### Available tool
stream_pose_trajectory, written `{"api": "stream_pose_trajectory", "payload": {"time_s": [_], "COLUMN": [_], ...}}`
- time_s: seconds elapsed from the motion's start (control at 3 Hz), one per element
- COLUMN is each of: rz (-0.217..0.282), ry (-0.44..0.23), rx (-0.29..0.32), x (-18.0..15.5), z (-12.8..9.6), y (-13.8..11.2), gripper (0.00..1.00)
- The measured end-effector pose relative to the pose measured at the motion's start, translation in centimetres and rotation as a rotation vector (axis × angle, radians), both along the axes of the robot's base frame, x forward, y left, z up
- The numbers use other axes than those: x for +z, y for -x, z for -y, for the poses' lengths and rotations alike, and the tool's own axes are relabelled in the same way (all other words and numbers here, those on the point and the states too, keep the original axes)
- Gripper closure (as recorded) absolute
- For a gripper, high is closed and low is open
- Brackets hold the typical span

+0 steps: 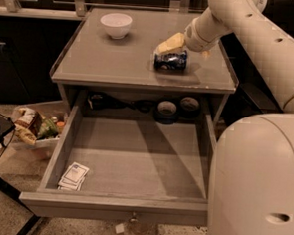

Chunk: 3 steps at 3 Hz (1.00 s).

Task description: Place pepsi can into top drawer

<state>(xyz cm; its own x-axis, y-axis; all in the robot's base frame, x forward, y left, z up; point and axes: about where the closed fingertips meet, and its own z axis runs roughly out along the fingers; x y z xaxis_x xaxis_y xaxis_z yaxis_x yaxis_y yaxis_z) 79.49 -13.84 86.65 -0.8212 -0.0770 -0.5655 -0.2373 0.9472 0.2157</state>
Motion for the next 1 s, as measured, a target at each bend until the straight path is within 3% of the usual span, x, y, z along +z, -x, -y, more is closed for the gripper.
{"api": "stream_pose_trajectory", "payload": {"time_s": [0.33, 1.0], "rz": [-0.031, -0.1], "ry": [-0.041, -0.089], "rx": [-0.008, 0.046], "x": [0.0, -0.2], "z": [-1.3, -4.7], "y": [-0.9, -1.7], "gripper": [0.0, 0.0]}}
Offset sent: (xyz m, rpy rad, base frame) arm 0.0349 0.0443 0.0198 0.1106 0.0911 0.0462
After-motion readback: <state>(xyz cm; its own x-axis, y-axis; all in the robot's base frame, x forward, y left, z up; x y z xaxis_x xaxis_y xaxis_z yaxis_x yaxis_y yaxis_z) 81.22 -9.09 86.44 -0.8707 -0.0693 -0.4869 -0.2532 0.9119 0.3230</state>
